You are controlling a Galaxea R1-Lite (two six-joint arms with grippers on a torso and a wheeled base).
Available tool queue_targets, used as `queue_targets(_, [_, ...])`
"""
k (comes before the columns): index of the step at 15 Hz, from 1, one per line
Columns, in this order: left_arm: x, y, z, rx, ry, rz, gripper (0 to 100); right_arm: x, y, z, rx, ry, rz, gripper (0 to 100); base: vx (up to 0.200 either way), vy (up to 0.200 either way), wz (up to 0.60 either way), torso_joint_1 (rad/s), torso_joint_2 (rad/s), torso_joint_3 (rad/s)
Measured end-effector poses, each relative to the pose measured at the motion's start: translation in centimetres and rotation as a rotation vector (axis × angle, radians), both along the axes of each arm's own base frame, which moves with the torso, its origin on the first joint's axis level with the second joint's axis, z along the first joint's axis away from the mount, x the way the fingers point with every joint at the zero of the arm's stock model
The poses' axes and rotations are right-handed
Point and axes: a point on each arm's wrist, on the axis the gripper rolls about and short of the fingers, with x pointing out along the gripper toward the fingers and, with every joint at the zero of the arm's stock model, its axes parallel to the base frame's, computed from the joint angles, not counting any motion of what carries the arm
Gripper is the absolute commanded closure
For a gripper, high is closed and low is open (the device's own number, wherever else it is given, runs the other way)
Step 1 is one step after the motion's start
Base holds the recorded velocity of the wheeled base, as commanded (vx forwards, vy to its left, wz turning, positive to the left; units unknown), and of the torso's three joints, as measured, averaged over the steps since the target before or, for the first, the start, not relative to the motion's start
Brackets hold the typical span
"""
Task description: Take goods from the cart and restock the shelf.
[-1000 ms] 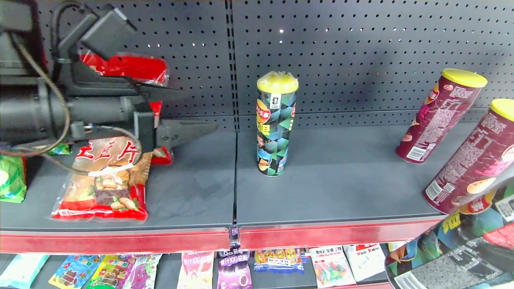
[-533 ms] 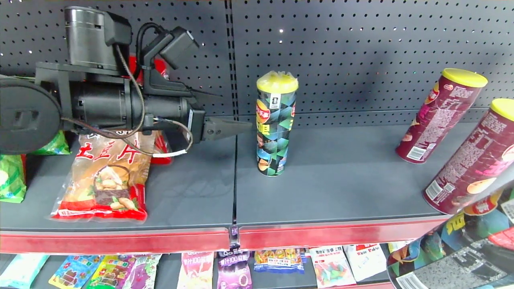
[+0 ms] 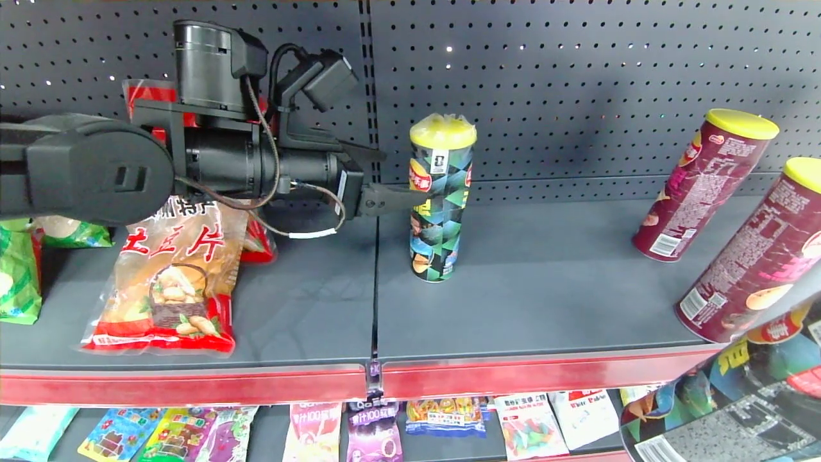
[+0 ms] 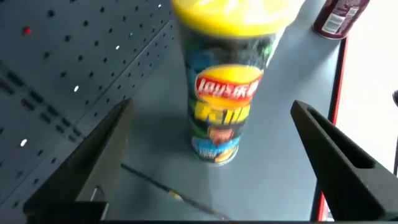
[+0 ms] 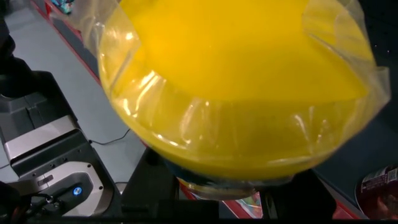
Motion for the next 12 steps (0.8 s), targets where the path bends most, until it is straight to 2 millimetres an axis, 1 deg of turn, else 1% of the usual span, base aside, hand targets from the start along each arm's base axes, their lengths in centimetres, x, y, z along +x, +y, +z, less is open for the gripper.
queue_targets(7, [2.2,-2.6,-0.4,-0.007,-0.020,-0.025,0,-0.1,-0.1,0.0,0.008,0.003,-0.002,100,0.000,0.000,0.00,0.000,0.00,0.000])
queue_targets(12, [2.6,-4.2,-1.2,0.005,-0.006,-0.024,0,-0.2,-0.1,0.0,0.010,0.003,-0.003,100,0.000,0.000,0.00,0.000,0.00,0.000])
